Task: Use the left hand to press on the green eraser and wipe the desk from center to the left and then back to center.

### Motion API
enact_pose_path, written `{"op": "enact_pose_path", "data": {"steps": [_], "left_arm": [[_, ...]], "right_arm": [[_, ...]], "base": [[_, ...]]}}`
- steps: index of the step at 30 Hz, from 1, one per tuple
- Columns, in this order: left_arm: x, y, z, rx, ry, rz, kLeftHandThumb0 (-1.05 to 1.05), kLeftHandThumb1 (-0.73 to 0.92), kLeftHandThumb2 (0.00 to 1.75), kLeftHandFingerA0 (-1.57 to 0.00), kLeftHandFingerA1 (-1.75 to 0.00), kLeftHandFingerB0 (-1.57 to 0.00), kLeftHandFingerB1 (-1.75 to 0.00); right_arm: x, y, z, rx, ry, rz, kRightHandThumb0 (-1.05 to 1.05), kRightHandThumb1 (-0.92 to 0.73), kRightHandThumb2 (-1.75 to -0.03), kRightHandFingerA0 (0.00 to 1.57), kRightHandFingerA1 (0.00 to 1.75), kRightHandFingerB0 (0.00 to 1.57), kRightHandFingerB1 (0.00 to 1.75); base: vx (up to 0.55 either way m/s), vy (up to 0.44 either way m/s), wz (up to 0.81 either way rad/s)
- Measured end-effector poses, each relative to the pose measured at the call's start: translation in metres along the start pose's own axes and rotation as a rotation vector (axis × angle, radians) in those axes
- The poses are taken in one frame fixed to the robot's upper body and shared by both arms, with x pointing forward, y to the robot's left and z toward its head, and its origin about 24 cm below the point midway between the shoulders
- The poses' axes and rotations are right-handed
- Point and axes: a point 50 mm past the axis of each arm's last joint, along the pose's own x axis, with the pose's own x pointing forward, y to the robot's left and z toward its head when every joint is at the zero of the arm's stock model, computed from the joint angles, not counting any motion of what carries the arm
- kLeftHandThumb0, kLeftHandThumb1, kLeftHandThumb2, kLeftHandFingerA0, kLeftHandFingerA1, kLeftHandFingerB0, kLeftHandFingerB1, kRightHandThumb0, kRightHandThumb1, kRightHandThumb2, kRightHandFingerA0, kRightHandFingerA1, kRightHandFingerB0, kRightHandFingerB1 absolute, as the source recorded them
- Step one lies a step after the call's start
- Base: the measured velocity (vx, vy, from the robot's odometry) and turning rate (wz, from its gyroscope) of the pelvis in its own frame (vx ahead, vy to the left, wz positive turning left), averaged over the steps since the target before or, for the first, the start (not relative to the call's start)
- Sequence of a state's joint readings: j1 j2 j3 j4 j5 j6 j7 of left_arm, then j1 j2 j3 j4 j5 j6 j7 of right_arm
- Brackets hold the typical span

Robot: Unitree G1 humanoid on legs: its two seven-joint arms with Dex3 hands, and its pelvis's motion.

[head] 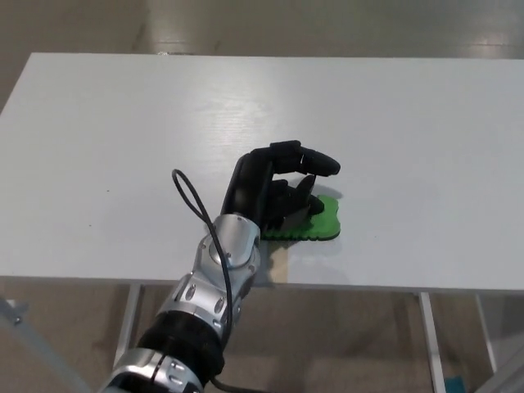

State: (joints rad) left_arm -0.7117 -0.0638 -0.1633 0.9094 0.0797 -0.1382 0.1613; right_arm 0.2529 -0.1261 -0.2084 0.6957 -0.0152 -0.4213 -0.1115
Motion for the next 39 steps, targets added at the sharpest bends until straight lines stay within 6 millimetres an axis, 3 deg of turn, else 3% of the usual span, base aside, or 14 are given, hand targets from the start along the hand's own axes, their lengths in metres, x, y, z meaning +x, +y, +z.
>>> {"op": "enact_pose_path", "data": {"steps": [17, 24, 28, 29, 30, 31, 33, 34, 39], "left_arm": [[-0.01, 0.004, -0.018, -0.05, -0.004, 0.032, -0.18, 0.86, 0.65, -0.91, -0.85, -0.92, -0.76], [-0.012, 0.015, -0.024, -0.039, 0.0, 0.047, -0.17, 0.86, 0.65, -0.91, -0.86, -0.91, -0.75], [-0.013, 0.029, -0.029, -0.03, 0.0, 0.066, -0.17, 0.87, 0.65, -0.91, -0.87, -0.91, -0.77], [-0.013, 0.033, -0.03, -0.028, -0.001, 0.071, -0.13, 0.92, 0.67, -0.83, -0.99, -0.82, -0.91], [-0.014, 0.036, -0.031, -0.025, -0.001, 0.076, -0.13, 0.92, 0.67, -0.83, -0.99, -0.82, -0.91], [-0.014, 0.042, -0.032, -0.021, 0.001, 0.085, -0.15, 0.86, 0.65, -0.91, -0.88, -0.9, -0.81], [-0.016, 0.06, -0.037, -0.005, 0.011, 0.117, -0.14, 0.86, 0.65, -0.92, -0.88, -0.9, -0.81], [-0.016, 0.06, -0.037, -0.005, 0.011, 0.117, -0.14, 0.86, 0.65, -0.92, -0.88, -0.9, -0.81], [-0.025, 0.113, -0.048, 0.057, 0.042, 0.223, -0.15, 0.85, 0.65, -0.92, -0.87, -0.9, -0.81]], "right_arm": [[0.0, 0.0, 0.0, -0.004, -0.001, 0.002, -0.22, -0.71, -0.6, 0.71, 0.53, 0.56, 0.5], [0.0, 0.0, 0.0, -0.003, 0.0, 0.001, -0.22, -0.71, -0.6, 0.71, 0.53, 0.56, 0.5], [-0.002, -0.001, -0.002, -0.005, 0.009, -0.002, -0.22, -0.71, -0.6, 0.71, 0.53, 0.56, 0.49], [-0.002, -0.001, -0.002, -0.005, 0.009, -0.001, -0.22, -0.71, -0.6, 0.7, 0.53, 0.56, 0.49], [-0.002, -0.001, -0.002, -0.005, 0.009, -0.001, -0.22, -0.71, -0.6, 0.7, 0.53, 0.56, 0.49], [-0.002, 0.0, -0.002, -0.005, 0.009, 0.0, -0.23, -0.71, -0.6, 0.71, 0.53, 0.56, 0.49], [-0.002, 0.0, -0.003, -0.005, 0.012, -0.001, -0.23, -0.7, -0.6, 0.71, 0.53, 0.56, 0.49], [-0.002, 0.0, -0.003, -0.005, 0.012, -0.001, -0.23, -0.7, -0.6, 0.71, 0.53, 0.56, 0.49], [-0.002, 0.0, -0.004, -0.005, 0.02, 0.0, -0.23, -0.71, -0.6, 0.71, 0.53, 0.56, 0.49]], "base": [[0.0, 0.0, 0.0], [0.0, 0.0, 0.0], [0.0, 0.0, 0.0], [0.0, 0.0, 0.0], [0.0, 0.0, 0.0], [0.0, 0.0, 0.0], [0.0, 0.0, 0.0], [0.0, 0.0, 0.0], [0.0, 0.0, 0.0]]}}
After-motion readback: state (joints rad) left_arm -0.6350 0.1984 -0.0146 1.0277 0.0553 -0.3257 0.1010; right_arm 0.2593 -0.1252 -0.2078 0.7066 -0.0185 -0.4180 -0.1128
